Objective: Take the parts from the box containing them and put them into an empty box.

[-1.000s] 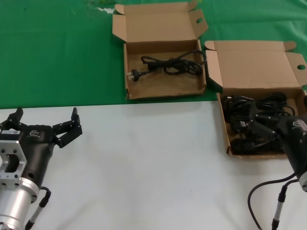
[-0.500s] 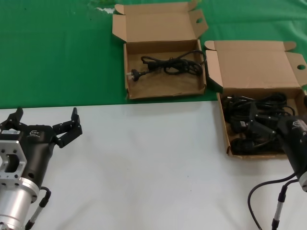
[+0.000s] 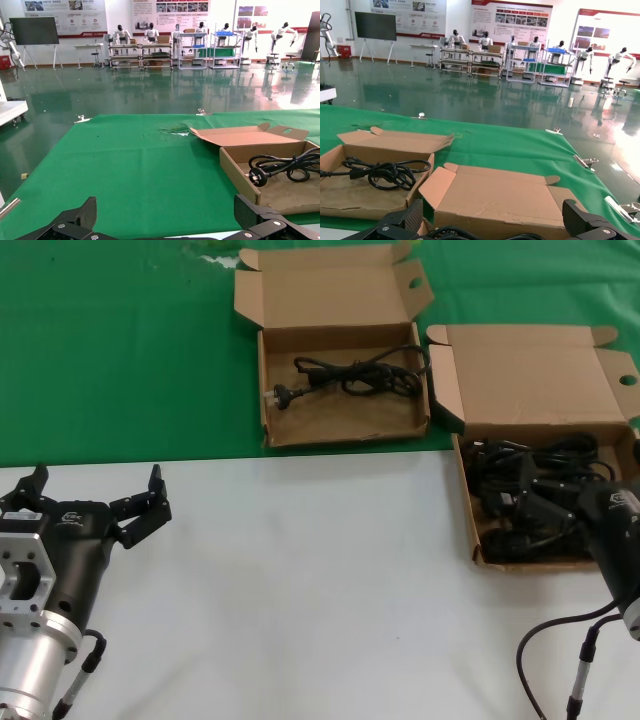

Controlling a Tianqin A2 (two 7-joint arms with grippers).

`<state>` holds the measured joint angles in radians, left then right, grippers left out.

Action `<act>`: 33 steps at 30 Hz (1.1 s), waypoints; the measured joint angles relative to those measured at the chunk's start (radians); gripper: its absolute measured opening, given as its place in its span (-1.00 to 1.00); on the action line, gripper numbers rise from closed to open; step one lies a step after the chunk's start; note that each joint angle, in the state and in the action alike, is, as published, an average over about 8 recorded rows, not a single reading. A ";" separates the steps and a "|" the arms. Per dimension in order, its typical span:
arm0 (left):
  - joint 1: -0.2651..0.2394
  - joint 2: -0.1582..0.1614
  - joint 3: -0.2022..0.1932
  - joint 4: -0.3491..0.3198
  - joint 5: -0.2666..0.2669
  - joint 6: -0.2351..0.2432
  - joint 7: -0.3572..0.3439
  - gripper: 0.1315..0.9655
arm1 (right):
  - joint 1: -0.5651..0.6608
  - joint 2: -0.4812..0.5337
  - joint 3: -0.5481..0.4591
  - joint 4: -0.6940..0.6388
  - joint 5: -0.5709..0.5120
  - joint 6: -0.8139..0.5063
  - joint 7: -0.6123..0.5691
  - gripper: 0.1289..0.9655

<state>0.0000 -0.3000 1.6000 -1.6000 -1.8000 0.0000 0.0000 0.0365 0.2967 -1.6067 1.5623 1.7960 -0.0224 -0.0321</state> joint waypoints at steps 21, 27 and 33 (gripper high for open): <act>0.000 0.000 0.000 0.000 0.000 0.000 0.000 1.00 | 0.000 0.000 0.000 0.000 0.000 0.000 0.000 1.00; 0.000 0.000 0.000 0.000 0.000 0.000 0.000 1.00 | 0.000 0.000 0.000 0.000 0.000 0.000 0.000 1.00; 0.000 0.000 0.000 0.000 0.000 0.000 0.000 1.00 | 0.000 0.000 0.000 0.000 0.000 0.000 0.000 1.00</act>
<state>0.0000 -0.3000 1.6000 -1.6000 -1.8000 0.0000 -0.0001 0.0365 0.2967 -1.6067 1.5623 1.7960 -0.0224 -0.0321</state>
